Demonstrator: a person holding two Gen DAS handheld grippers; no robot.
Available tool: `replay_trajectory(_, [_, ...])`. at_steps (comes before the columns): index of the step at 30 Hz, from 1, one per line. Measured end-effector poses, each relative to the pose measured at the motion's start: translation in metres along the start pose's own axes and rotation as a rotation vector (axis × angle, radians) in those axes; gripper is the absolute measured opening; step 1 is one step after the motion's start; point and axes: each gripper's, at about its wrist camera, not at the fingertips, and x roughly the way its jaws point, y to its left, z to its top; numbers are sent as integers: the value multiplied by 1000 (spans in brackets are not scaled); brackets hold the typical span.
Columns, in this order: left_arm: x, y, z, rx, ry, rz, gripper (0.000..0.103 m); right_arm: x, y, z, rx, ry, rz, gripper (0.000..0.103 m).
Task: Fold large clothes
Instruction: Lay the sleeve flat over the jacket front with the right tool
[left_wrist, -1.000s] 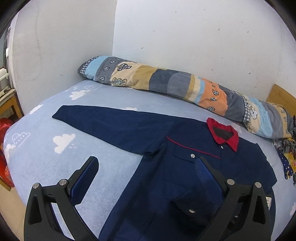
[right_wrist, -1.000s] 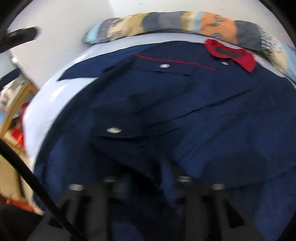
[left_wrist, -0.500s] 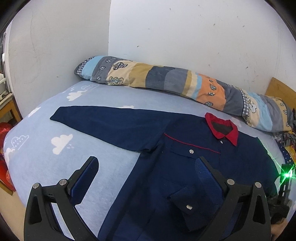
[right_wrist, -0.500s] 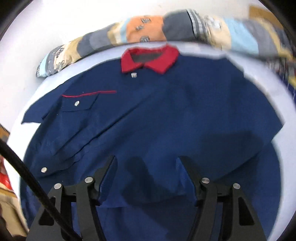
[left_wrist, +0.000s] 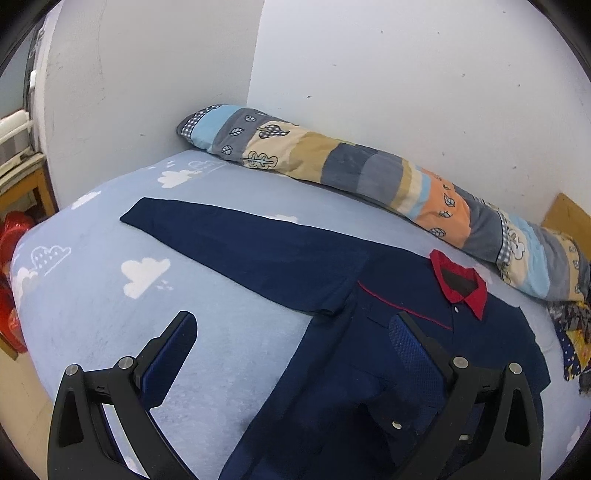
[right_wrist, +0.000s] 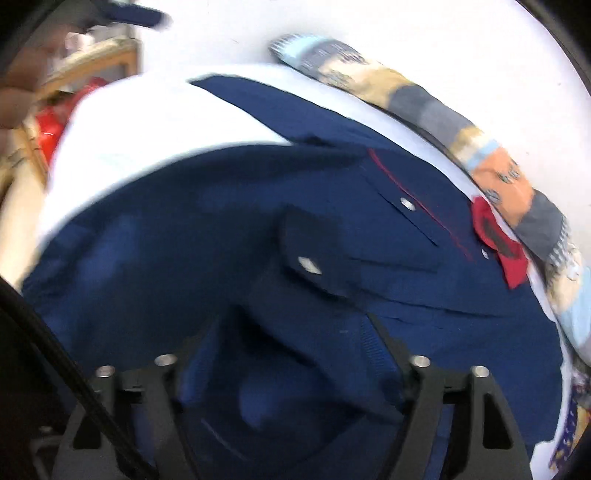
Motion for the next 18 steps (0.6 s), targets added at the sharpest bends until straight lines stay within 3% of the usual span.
replay_trajectory(1, [0, 1, 0, -2, 0, -2, 103, 8, -10, 2, 64, 24, 23, 15])
replay_trajectory(2, [0, 1, 0, 1, 0, -2, 103, 12, -23, 4, 133, 33, 32, 12])
replay_trajectory(7, [1, 2, -1, 12, 4, 5, 103, -13, -97, 30, 418, -77, 99, 10])
replay_trajectory(11, [3, 2, 0, -9, 9, 4, 103, -50, -156, 70, 631, -201, 81, 10])
replay_trajectory(15, [3, -1, -1, -15, 7, 10, 103, -86, -173, 126, 650, -334, -19, 10])
replay_trajectory(18, [4, -2, -2, -16, 11, 11, 103, -81, -161, 162, 621, -380, -97, 10])
